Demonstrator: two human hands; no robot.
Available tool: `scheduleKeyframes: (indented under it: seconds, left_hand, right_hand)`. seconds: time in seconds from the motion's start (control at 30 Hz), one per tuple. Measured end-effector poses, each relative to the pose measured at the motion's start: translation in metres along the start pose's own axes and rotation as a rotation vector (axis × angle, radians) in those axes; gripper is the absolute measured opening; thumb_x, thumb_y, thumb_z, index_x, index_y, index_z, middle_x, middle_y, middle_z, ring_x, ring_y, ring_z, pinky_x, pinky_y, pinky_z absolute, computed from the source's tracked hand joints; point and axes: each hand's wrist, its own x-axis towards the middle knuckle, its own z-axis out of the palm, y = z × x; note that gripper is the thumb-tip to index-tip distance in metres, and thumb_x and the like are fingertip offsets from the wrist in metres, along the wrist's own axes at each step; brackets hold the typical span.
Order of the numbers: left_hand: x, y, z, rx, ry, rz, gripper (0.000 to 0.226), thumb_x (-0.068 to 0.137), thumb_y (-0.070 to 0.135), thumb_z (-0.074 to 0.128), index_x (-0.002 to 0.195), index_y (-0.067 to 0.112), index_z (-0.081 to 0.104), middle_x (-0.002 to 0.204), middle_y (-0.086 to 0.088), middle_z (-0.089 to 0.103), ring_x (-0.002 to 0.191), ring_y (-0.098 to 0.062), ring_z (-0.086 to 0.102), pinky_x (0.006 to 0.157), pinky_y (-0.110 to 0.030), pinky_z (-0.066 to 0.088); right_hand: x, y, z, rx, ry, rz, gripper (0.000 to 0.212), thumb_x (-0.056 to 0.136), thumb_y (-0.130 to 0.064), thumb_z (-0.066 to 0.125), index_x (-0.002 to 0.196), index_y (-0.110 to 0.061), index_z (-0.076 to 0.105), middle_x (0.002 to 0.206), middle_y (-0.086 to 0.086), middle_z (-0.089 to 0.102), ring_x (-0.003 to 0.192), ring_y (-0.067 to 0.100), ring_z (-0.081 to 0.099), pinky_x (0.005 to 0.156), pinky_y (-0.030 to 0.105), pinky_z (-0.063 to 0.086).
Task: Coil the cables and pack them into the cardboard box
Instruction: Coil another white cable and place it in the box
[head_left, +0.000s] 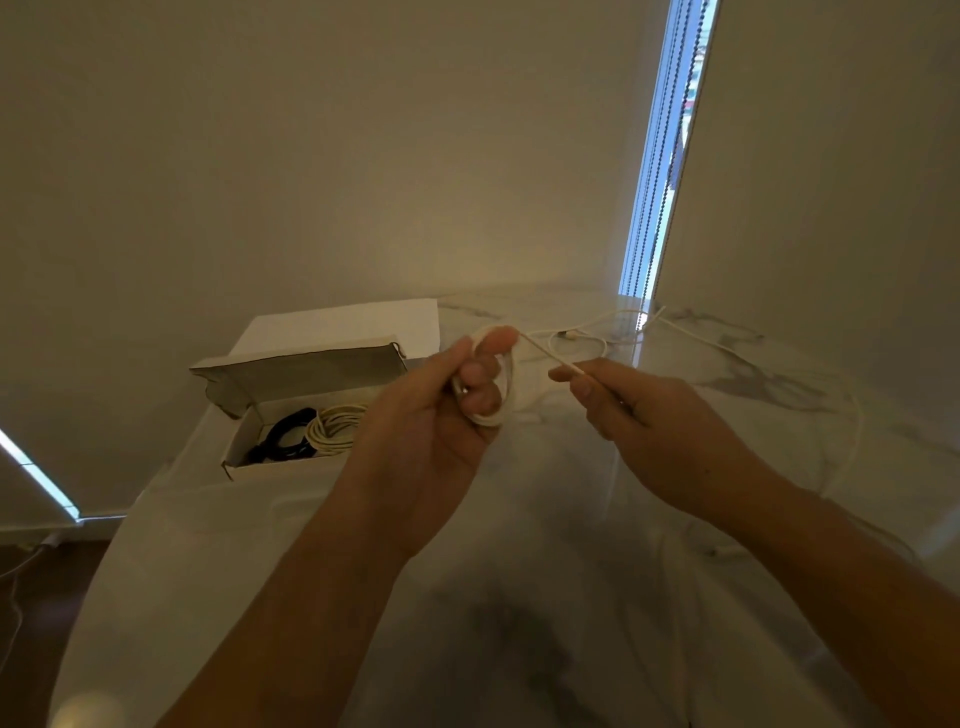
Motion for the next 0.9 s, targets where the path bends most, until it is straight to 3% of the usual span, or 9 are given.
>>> scheduleKeyframes:
  seconds: [0.1,0.2,0.3,0.43,0.53,0.63,0.73,0.83,0.9]
  left_hand:
    - [0.001,0.008,-0.003,-0.150,0.052,0.058,0.034,0.100,0.021,0.044,0.122,-0.001,0.058,0.073,0.005,0.045,0.062,-0.005,0.038,0.064,-0.018,0.038]
    - [0.003,0.011,-0.009,-0.215,0.095,0.099,0.036,0.101,0.019,0.045,0.127,-0.003,0.055,0.076,0.003,0.049,0.064,-0.006,0.042,0.072,-0.022,0.040]
    - [0.004,0.009,-0.012,-0.218,0.115,0.110,0.038,0.101,0.020,0.047,0.130,-0.004,0.053,0.080,0.001,0.054,0.067,-0.006,0.049,0.071,-0.018,0.047]
    - [0.007,0.007,-0.018,-0.187,0.127,0.160,0.043,0.097,0.016,0.054,0.135,-0.004,0.050,0.093,-0.003,0.061,0.078,-0.007,0.056,0.076,-0.017,0.051]
    - [0.008,0.004,-0.017,-0.050,0.201,0.242,0.028,0.098,0.009,0.054,0.123,-0.003,0.059,0.101,-0.007,0.066,0.087,-0.011,0.063,0.081,-0.019,0.054]
    - [0.002,-0.006,-0.008,0.411,0.282,0.286,0.019,0.100,0.014,0.053,0.102,0.009,0.071,0.094,-0.004,0.072,0.089,-0.014,0.067,0.089,-0.028,0.055]
    - [-0.002,-0.017,-0.004,1.009,0.218,0.272,0.024,0.103,0.025,0.050,0.099,0.018,0.072,0.090,-0.002,0.073,0.089,-0.016,0.068,0.087,-0.032,0.055]
    - [-0.003,-0.020,-0.002,1.132,0.116,0.235,0.027,0.102,0.027,0.050,0.097,0.011,0.071,0.085,-0.009,0.071,0.083,-0.020,0.066,0.080,-0.035,0.054]
    - [-0.003,-0.018,0.002,1.097,0.099,0.208,0.027,0.102,0.020,0.049,0.097,0.009,0.072,0.074,-0.006,0.068,0.071,-0.011,0.063,0.075,-0.025,0.053]
  right_hand:
    - [-0.004,-0.005,0.005,-0.065,-0.150,0.003,0.055,0.093,-0.061,0.022,0.116,-0.029,0.062,0.081,-0.010,0.066,0.076,0.007,0.061,0.078,0.035,0.052]
    - [-0.010,-0.014,0.011,-0.137,-0.268,-0.071,0.050,0.098,-0.059,0.021,0.124,-0.032,0.055,0.106,-0.007,0.069,0.094,0.010,0.063,0.086,0.037,0.051]
    - [-0.017,-0.026,0.015,-0.199,-0.352,-0.099,0.049,0.099,-0.058,0.024,0.135,-0.033,0.046,0.119,-0.005,0.066,0.103,0.014,0.062,0.090,0.037,0.051]
    - [-0.028,-0.042,0.015,-0.322,-0.452,-0.194,0.047,0.099,-0.059,0.025,0.132,-0.033,0.044,0.114,-0.003,0.066,0.099,0.018,0.063,0.087,0.040,0.052]
    - [-0.033,-0.057,0.010,-0.341,-0.486,-0.265,0.044,0.100,-0.056,0.027,0.135,-0.033,0.042,0.108,-0.006,0.065,0.093,0.016,0.061,0.085,0.034,0.050]
    - [-0.036,-0.066,0.004,-0.332,-0.384,-0.378,0.034,0.101,-0.048,0.026,0.111,-0.028,0.052,0.081,-0.009,0.059,0.067,0.014,0.053,0.063,0.029,0.041]
    - [-0.033,-0.063,-0.004,-0.330,-0.208,-0.415,0.030,0.097,-0.045,0.030,0.085,-0.029,0.052,0.060,-0.009,0.053,0.046,0.009,0.041,0.046,0.022,0.027]
    - [-0.022,-0.047,-0.019,-0.333,-0.037,-0.378,0.028,0.099,-0.049,0.036,0.091,-0.034,0.058,0.064,-0.012,0.058,0.049,0.006,0.046,0.045,0.020,0.030]
    - [-0.014,-0.035,-0.030,-0.347,0.037,-0.340,0.032,0.097,-0.056,0.039,0.093,-0.035,0.063,0.068,-0.014,0.061,0.055,0.006,0.051,0.048,0.020,0.034]
